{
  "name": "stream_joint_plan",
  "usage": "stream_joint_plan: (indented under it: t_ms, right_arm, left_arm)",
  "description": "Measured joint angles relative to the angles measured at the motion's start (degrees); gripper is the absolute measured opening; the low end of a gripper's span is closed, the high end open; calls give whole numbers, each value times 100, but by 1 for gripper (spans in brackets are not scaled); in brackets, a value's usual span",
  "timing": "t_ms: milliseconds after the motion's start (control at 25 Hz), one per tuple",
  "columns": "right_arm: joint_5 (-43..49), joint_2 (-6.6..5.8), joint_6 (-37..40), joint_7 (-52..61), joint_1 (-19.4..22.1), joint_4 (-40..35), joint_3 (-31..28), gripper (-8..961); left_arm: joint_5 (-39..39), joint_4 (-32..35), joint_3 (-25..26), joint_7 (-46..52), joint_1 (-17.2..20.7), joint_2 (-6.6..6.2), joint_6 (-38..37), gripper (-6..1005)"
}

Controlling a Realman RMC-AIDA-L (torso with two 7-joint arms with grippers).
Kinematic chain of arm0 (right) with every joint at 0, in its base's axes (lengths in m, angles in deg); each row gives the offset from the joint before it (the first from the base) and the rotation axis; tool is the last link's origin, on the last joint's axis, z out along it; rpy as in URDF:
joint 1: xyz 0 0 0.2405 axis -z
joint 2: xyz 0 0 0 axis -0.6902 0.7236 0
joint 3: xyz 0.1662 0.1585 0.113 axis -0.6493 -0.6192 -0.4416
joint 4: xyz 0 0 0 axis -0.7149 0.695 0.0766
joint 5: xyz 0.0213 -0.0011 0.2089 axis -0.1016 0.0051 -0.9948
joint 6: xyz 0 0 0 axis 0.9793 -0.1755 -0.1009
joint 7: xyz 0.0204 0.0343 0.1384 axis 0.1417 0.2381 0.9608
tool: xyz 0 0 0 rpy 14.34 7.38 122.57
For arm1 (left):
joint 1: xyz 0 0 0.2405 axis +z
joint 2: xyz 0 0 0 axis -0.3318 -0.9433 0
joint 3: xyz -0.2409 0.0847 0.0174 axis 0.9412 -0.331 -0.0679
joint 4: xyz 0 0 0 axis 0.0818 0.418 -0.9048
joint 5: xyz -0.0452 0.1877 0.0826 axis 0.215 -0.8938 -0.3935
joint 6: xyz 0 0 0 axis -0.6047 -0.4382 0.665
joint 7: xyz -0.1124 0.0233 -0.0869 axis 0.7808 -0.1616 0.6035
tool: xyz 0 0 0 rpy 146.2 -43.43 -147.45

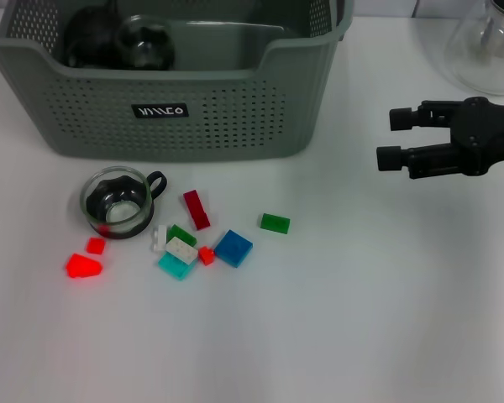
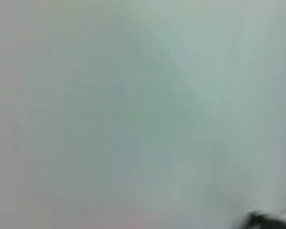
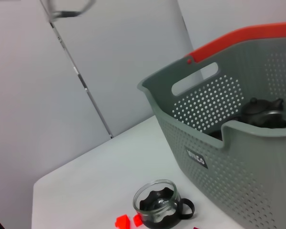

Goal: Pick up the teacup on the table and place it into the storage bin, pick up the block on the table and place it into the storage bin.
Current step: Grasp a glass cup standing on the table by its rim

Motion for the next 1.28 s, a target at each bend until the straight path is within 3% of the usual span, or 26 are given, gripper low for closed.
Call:
stream_joint_plan:
  t_ms: [160, 320, 560, 840, 1040, 1080, 1280]
  right_arm:
    - [0, -2, -18, -111, 34, 35, -24, 927]
    - [0, -23, -39, -221, 51, 114, -72, 927]
    - [0, -45, -39, -342, 33, 290, -173, 928]
    - [0, -53, -38, -354, 5, 361, -223, 928]
    - [0, -52, -37, -353, 19, 370, -235, 928]
    - [0, -53, -37, -353, 28, 370, -235, 928]
    - [0, -52, -38, -356, 45, 371, -234, 928]
  left_arm:
    - [2054, 200, 787, -1039, 542, 20, -1438, 837]
    - [2755, 135, 1183, -1864, 722, 32, -2870, 837]
    - [2009, -149, 1030, -2820, 1069, 95, -3986, 832]
    - [1092, -489, 614, -3197, 1285, 94, -4217, 827]
    - [38, -608, -26, -3099, 1199, 114, -3922, 823]
    - [-592, -793, -503, -2829, 1080, 115, -3476, 822]
    - [-1572, -1112, -1195, -2444, 885, 115, -2673, 818]
